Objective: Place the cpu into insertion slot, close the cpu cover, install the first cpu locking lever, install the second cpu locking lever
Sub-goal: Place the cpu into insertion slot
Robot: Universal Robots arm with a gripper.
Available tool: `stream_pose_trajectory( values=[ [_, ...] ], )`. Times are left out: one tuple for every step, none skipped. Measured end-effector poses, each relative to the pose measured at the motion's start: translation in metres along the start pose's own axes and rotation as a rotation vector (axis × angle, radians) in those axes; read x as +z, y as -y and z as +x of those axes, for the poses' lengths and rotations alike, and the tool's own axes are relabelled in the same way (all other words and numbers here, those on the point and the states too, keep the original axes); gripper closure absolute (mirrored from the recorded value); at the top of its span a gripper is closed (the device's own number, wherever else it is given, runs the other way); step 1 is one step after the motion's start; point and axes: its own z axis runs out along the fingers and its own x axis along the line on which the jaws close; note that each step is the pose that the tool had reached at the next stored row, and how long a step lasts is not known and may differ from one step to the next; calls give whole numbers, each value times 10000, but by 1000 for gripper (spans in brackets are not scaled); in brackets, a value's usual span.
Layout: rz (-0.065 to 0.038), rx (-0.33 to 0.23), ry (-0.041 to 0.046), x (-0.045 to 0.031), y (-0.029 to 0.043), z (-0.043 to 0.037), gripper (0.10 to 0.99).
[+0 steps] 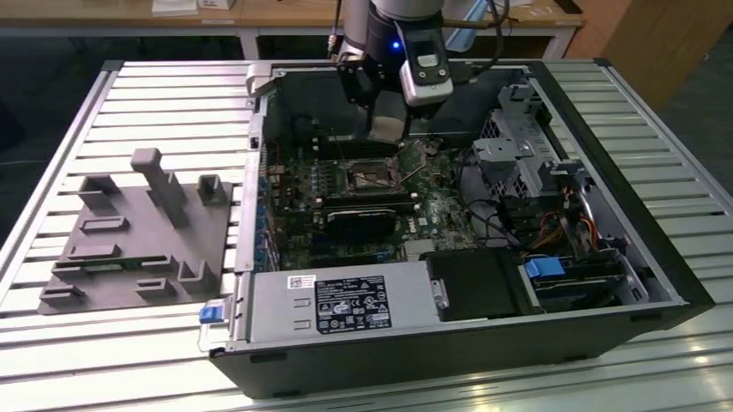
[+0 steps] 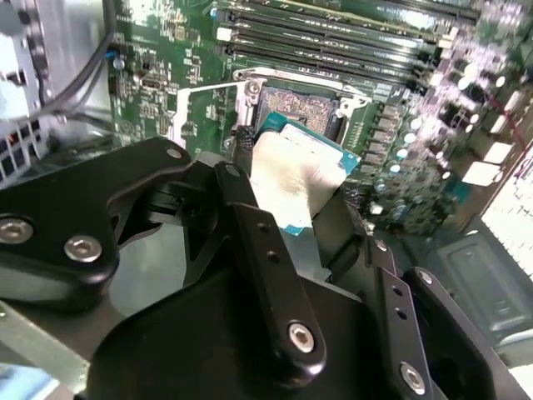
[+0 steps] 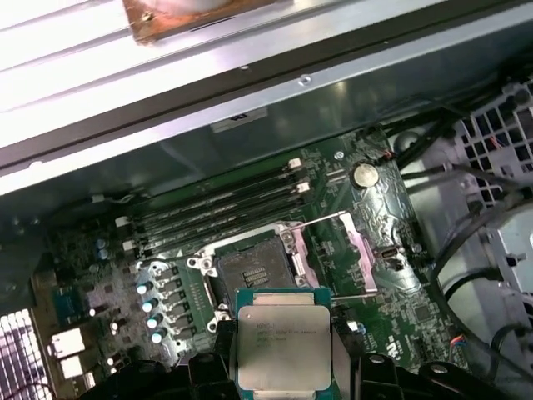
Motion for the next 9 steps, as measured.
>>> stream_pose_trajectory(
  values=[
    [-4,178,15,1,0,0,549],
    [-8,358,30,3,0,0,549],
    [-11,553,47,4,0,0,549],
    [-15,733,62,5,0,0,549],
    [-18,901,76,7,0,0,549],
    [-21,1091,93,8,1,0,549],
    [-25,1270,108,9,1,0,549],
    [-29,1448,123,10,1,0,549],
    [-32,1629,139,11,1,0,549]
  ],
)
